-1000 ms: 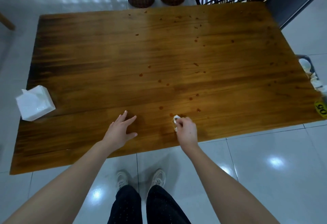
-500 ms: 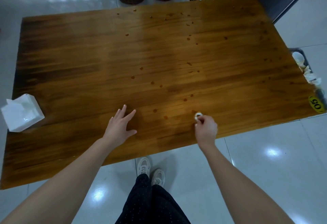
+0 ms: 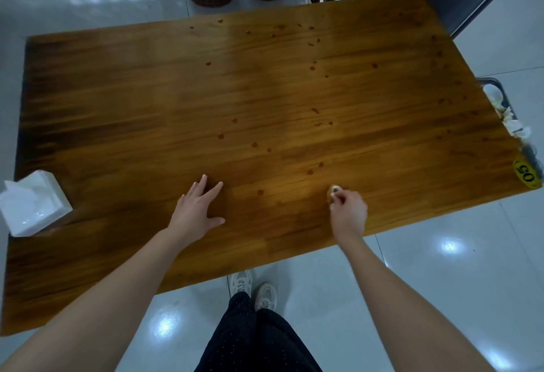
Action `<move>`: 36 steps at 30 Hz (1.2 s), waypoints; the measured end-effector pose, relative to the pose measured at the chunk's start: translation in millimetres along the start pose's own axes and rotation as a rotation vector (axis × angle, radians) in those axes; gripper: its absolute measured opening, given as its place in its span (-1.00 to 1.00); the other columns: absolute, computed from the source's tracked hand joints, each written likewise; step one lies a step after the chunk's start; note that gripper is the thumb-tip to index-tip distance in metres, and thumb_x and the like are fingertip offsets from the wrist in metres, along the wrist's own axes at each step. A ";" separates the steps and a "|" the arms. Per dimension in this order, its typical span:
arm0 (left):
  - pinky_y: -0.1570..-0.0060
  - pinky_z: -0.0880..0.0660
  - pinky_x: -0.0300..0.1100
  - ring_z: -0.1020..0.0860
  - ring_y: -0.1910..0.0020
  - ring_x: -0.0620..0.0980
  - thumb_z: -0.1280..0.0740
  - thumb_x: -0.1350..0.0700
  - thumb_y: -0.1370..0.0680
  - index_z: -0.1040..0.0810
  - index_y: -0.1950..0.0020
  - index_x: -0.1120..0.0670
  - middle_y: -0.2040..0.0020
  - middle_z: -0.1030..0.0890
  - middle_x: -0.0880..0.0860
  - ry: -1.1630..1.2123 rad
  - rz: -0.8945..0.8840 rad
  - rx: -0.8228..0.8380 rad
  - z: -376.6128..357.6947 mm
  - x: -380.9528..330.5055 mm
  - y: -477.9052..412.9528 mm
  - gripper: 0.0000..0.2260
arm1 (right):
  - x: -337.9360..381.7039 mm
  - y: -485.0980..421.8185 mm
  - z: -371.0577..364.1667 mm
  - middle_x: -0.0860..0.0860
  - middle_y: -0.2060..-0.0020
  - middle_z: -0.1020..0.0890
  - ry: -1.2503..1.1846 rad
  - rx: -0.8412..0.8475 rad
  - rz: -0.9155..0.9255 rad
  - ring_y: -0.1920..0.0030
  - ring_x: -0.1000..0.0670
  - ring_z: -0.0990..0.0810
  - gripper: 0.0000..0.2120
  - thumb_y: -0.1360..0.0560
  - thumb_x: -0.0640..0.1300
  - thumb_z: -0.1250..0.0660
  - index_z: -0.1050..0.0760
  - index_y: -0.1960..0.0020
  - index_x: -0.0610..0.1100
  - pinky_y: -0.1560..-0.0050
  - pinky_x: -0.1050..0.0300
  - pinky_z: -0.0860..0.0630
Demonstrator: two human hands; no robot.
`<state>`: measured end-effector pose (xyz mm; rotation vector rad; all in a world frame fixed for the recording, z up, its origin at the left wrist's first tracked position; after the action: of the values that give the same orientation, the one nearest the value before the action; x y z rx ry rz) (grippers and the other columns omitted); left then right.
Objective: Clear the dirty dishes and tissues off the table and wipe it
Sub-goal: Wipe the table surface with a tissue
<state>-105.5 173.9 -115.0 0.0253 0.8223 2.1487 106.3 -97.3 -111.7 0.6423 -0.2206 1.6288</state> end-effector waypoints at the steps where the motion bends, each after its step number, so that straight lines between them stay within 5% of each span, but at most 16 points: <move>1: -0.49 -0.03 0.10 0.09 -0.57 0.11 -0.40 -0.06 -0.51 0.03 -0.58 -0.12 -0.60 0.13 0.06 -0.011 0.005 -0.007 0.7 2.1 -0.2 -0.21 | -8.9 -9.2 9.4 -0.16 -0.07 -0.58 -0.003 -0.038 -0.050 -0.01 -0.10 -0.55 -0.80 -0.55 -0.27 -0.26 -0.57 -0.13 -0.27 0.03 0.15 -0.49; 6: -0.50 -0.03 0.10 0.09 -0.57 0.10 -0.40 -0.08 -0.50 0.06 -0.58 -0.13 -0.60 0.14 0.05 -0.024 0.026 0.006 0.9 10.8 -2.7 -0.19 | -4.0 -9.1 7.3 -0.16 -0.10 -0.56 -0.039 -0.068 -0.105 0.01 -0.05 -0.54 -0.80 -0.57 -0.27 -0.25 -0.56 -0.14 -0.27 0.08 0.17 -0.44; 12: -0.50 0.01 0.10 0.12 -0.57 0.09 -0.41 -0.08 -0.50 0.07 -0.58 -0.13 -0.59 0.17 0.06 -0.037 -0.011 0.006 5.0 7.6 -7.2 -0.17 | 77.4 58.6 -67.1 0.06 0.15 -0.50 -0.036 0.197 0.247 0.15 0.05 -0.48 -0.82 -0.61 -0.23 -0.15 -0.54 0.00 -0.13 0.20 0.32 -0.37; 15: -0.50 0.01 0.10 0.13 -0.57 0.10 -0.43 -0.09 -0.48 0.08 -0.58 -0.13 -0.59 0.19 0.07 -0.060 -0.016 0.003 7.8 5.6 -11.1 -0.15 | 104.4 93.0 -91.8 0.03 0.12 -0.50 -0.011 0.269 0.411 0.12 0.06 -0.47 -0.82 -0.59 -0.26 -0.19 -0.56 -0.08 -0.16 0.13 0.26 -0.45; 19: -0.50 0.01 0.10 0.13 -0.57 0.10 -0.44 -0.08 -0.47 0.07 -0.58 -0.14 -0.59 0.18 0.07 -0.043 -0.031 0.018 10.2 5.3 -17.2 -0.14 | 94.5 78.2 -84.7 0.04 0.11 -0.50 -0.072 0.286 0.344 0.11 0.07 -0.48 -0.81 -0.58 -0.28 -0.19 -0.58 -0.05 -0.17 0.11 0.23 -0.49; 27: -0.50 0.01 0.09 0.13 -0.57 0.09 -0.46 -0.07 -0.46 0.06 -0.58 -0.13 -0.60 0.16 0.06 -0.038 -0.041 -0.006 7.7 11.2 -21.3 -0.12 | 64.5 38.9 -51.5 0.01 0.12 -0.50 -0.089 0.071 0.083 0.17 0.11 -0.41 -0.83 -0.58 -0.26 -0.22 -0.59 -0.03 -0.22 0.27 0.43 -0.27; 36: -0.49 0.04 0.10 0.09 -0.57 0.05 -0.47 -0.13 -0.43 0.03 -0.57 -0.18 -0.60 0.12 0.03 -0.074 -0.014 -0.019 4.7 16.7 -27.2 -0.12 | 135.6 77.9 -107.2 0.00 0.12 -0.52 -0.051 0.265 0.351 0.14 0.05 -0.50 -0.84 -0.57 -0.28 -0.23 -0.59 -0.02 -0.20 0.11 0.17 -0.53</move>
<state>-96.6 200.6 -130.7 0.0882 0.7574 2.1293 -3.0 57.7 -111.9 0.8854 -0.1615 2.0003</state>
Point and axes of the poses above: each hand's wrist, its own y-axis away from the middle knuckle, its own z-axis out of the back of the hand, x = y × z, the point moved 9 cm from there along -y, towards the middle knuckle
